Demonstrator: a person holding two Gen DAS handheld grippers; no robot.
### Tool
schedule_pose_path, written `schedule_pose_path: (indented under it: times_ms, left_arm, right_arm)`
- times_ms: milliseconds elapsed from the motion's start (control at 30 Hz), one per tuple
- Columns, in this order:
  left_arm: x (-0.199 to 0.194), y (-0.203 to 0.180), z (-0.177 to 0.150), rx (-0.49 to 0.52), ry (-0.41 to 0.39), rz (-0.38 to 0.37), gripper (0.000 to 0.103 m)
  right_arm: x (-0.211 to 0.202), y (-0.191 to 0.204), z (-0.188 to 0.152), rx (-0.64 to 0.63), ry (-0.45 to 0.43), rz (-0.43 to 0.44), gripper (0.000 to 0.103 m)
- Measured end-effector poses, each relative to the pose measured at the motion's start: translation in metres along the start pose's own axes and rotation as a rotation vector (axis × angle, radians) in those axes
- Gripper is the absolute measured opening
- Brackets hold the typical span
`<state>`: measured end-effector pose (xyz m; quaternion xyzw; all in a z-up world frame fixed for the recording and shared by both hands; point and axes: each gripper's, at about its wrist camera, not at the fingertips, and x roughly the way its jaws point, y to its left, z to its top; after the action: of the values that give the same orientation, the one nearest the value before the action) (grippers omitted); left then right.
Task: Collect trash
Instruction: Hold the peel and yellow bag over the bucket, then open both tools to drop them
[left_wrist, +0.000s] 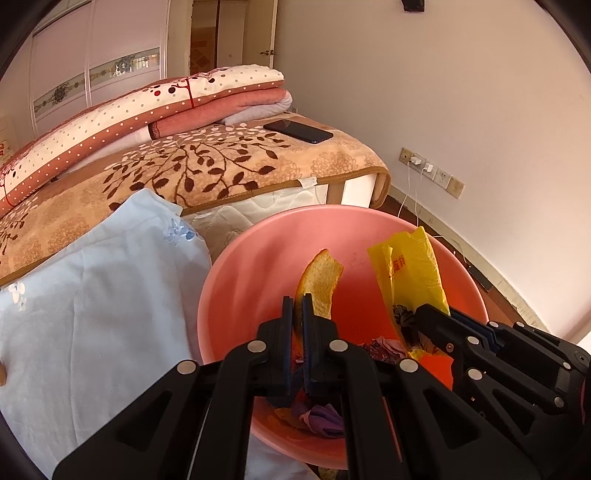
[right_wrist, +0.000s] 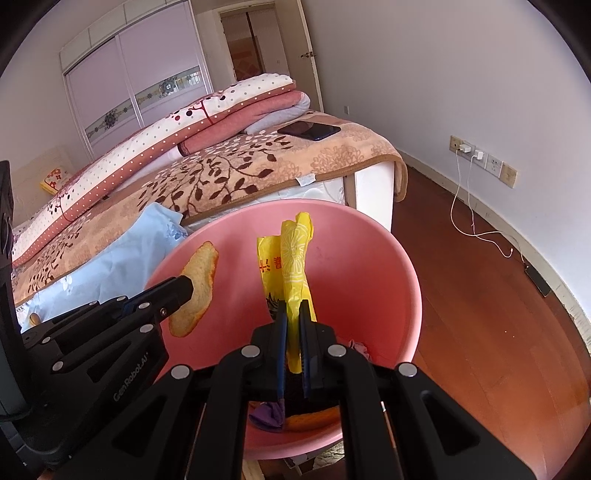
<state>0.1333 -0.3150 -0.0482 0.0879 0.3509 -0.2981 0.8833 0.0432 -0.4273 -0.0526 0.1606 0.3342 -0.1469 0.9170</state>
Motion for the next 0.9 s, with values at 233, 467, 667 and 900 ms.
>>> schedule_pose_path:
  times_ms: [233,467,667,900]
  left_arm:
    - [-0.003,0.004,0.001,-0.009,-0.004,-0.007,0.004]
    - [0.001,0.006,0.001,-0.009,0.015,-0.002,0.004]
    - [0.003,0.006,0.000,-0.007,0.017,-0.008,0.004]
    - [0.008,0.009,0.000,-0.009,0.028,-0.005,0.004]
  right_arm:
    - [0.001,0.003,0.001,-0.010,0.006,-0.006,0.006]
    - [0.005,0.006,0.001,-0.024,0.016,-0.009,0.006]
    - [0.007,0.006,0.002,-0.022,0.018,-0.008,0.006]
    - [0.011,0.007,0.003,-0.017,0.033,-0.014,0.006]
